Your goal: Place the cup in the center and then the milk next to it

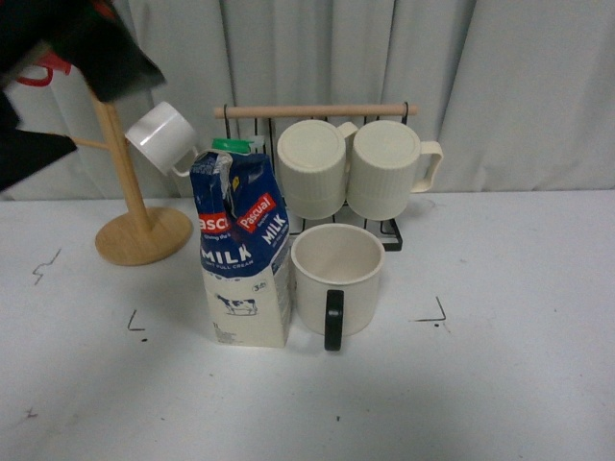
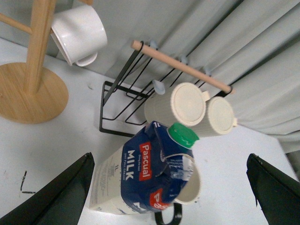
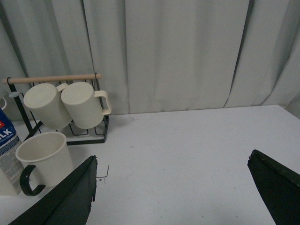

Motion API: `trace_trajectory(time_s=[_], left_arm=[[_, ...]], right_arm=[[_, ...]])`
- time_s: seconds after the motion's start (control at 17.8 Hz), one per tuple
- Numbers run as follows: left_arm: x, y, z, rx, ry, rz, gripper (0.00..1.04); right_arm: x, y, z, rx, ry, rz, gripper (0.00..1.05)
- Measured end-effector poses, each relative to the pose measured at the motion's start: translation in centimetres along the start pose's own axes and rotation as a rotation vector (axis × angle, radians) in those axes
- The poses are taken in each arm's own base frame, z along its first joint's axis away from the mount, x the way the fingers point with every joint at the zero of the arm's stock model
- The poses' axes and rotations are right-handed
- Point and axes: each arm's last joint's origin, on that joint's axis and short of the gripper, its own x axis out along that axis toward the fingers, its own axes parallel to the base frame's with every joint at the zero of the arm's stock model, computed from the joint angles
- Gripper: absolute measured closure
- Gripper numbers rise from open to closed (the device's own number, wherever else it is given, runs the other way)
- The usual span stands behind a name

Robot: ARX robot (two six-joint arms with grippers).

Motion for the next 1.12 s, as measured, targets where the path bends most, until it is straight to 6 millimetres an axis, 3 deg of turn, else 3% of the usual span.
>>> trace_trajectory(time_s=[0.06, 0.11, 0.22, 0.5, 1.12], left_arm=[[-2.2, 0.1, 0.6, -0.006, -0.07, -0.035, 0.09], [-4.7, 0.7, 0.6, 0.12, -0.279, 0.018, 0.21], [-8.7, 3.1, -0.7, 0.37, -0.369, 0.136, 0.45], [-11.0, 5.6, -3.2, 0.529, -0.357, 0.139, 1.04], [-13.4, 7.5, -6.5, 0.532, -0.356, 0.154, 1.03]], right_arm=[[0.0, 0.0, 0.0, 0.0, 0.0, 0.0, 0.06], [0.0, 0.0, 0.0, 0.0, 0.0, 0.0, 0.06], [0.0, 0.0, 0.0, 0.0, 0.0, 0.0, 0.06], [0.0, 0.0, 0.0, 0.0, 0.0, 0.0, 0.06], [0.0, 0.0, 0.0, 0.0, 0.0, 0.0, 0.06]])
